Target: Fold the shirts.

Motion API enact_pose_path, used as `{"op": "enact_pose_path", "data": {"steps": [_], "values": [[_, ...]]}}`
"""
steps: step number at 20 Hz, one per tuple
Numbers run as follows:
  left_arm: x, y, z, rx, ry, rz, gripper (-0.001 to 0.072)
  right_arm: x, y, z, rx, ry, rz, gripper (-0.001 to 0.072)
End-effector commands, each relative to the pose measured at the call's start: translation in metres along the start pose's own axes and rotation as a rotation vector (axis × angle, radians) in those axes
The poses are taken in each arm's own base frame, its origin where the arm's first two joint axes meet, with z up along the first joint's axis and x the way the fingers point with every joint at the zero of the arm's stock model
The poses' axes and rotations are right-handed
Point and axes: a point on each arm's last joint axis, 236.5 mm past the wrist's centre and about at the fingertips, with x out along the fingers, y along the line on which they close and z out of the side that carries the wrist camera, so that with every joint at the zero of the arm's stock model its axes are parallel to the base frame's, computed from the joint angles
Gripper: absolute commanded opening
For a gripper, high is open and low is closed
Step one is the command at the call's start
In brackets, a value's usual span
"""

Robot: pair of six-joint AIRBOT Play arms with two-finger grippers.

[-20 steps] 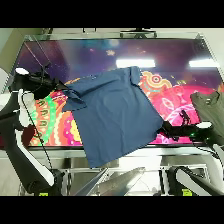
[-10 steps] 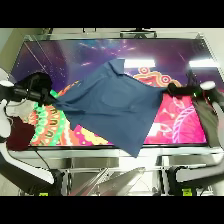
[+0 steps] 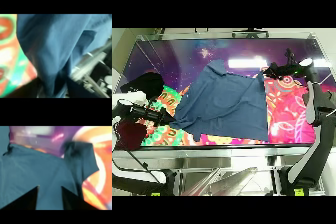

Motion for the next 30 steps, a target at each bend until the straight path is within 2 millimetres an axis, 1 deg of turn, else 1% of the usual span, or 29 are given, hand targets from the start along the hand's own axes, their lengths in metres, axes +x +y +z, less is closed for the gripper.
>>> {"op": "enact_pose_path", "data": {"steps": [1, 2, 3, 4, 5, 6, 8, 9, 11, 12, 13, 14, 15, 16, 17, 18, 19, 21, 23, 26, 28, 30], "values": [[-0.019, 0.025, 0.018, 0.054, -0.061, 0.158, 0.0585, -0.048, -0.013, -0.048, 0.078, 0.231, 0.045, 0.0268], [-0.026, 0.028, 0.029, 0.061, -0.1, 0.188, 0.0706, -0.062, -0.017, -0.07, 0.109, 0.315, 0.063, 0.0125], [-0.032, 0.028, 0.042, 0.07, -0.151, 0.205, 0.0701, -0.072, -0.02, -0.093, 0.127, 0.396, 0.082, 0.0101], [-0.036, 0.026, 0.051, 0.077, -0.185, 0.207, 0.0701, -0.079, -0.019, -0.114, 0.146, 0.463, 0.105, 0.0111], [-0.037, 0.026, 0.052, 0.081, -0.189, 0.209, 0.0701, -0.084, -0.016, -0.132, 0.19, 0.5, 0.116, 0.011], [-0.036, 0.025, 0.05, 0.08, -0.177, 0.205, 0.07, -0.086, -0.014, -0.142, 0.212, 0.479, 0.114, 0.011], [-0.028, 0.024, 0.035, 0.064, -0.123, 0.18, 0.0699, -0.092, -0.019, -0.144, 0.233, 0.285, 0.055, 0.011], [-0.022, 0.025, 0.024, 0.049, -0.087, 0.164, 0.0699, -0.098, -0.022, -0.15, 0.243, 0.201, 0.022, 0.011], [-0.006, 0.023, 0.006, 0.012, -0.029, 0.113, 0.0699, -0.105, -0.031, -0.174, 0.293, 0.08, -0.043, 0.011], [0.002, 0.018, -0.001, -0.01, -0.012, 0.068, 0.0699, -0.105, -0.034, -0.192, 0.311, 0.064, -0.068, 0.011], [0.009, 0.009, -0.008, -0.019, 0.003, 0.013, 0.0699, -0.102, -0.034, -0.211, 0.331, 0.08, -0.073, 0.0116], [0.014, 0.002, -0.012, -0.027, 0.01, -0.034, 0.0699, -0.099, -0.038, -0.229, 0.349, 0.106, -0.086, 0.0263], [0.018, -0.001, -0.015, -0.03, 0.012, -0.062, 0.0699, -0.096, -0.046, -0.246, 0.363, 0.138, -0.11, 0.0501], [0.021, -0.004, -0.016, -0.038, 0.011, -0.082, 0.0677, -0.094, -0.054, -0.26, 0.369, 0.175, -0.135, 0.0517], [0.021, -0.005, -0.016, -0.04, 0.01, -0.089, 0.0572, -0.092, -0.06, -0.272, 0.381, 0.203, -0.15, 0.0449], [0.019, -0.005, -0.015, -0.039, 0.006, -0.093, 0.0443, -0.088, -0.062, -0.282, 0.4, 0.219, -0.15, 0.0429], [0.015, -0.008, -0.014, -0.035, 0.001, -0.108, 0.0401, -0.086, -0.064, -0.291, 0.415, 0.237, -0.148, 0.0429], [0.003, -0.013, -0.01, -0.033, -0.013, -0.135, 0.0401, -0.082, -0.066, -0.304, 0.394, 0.263, -0.141, 0.0429], [-0.004, -0.018, -0.006, -0.043, -0.041, -0.177, 0.0401, -0.077, -0.069, -0.32, 0.387, 0.284, -0.137, 0.043], [0.004, -0.018, -0.013, -0.052, -0.03, -0.206, 0.0401, -0.066, -0.071, -0.343, 0.38, 0.29, -0.11, 0.043], [0.008, -0.016, -0.014, -0.064, -0.036, -0.216, 0.0401, -0.059, -0.061, -0.347, 0.368, 0.271, -0.046, 0.043], [0.005, -0.014, -0.015, -0.068, -0.041, -0.225, 0.0401, -0.053, -0.054, -0.348, 0.343, 0.266, -0.018, 0.0429]]}}
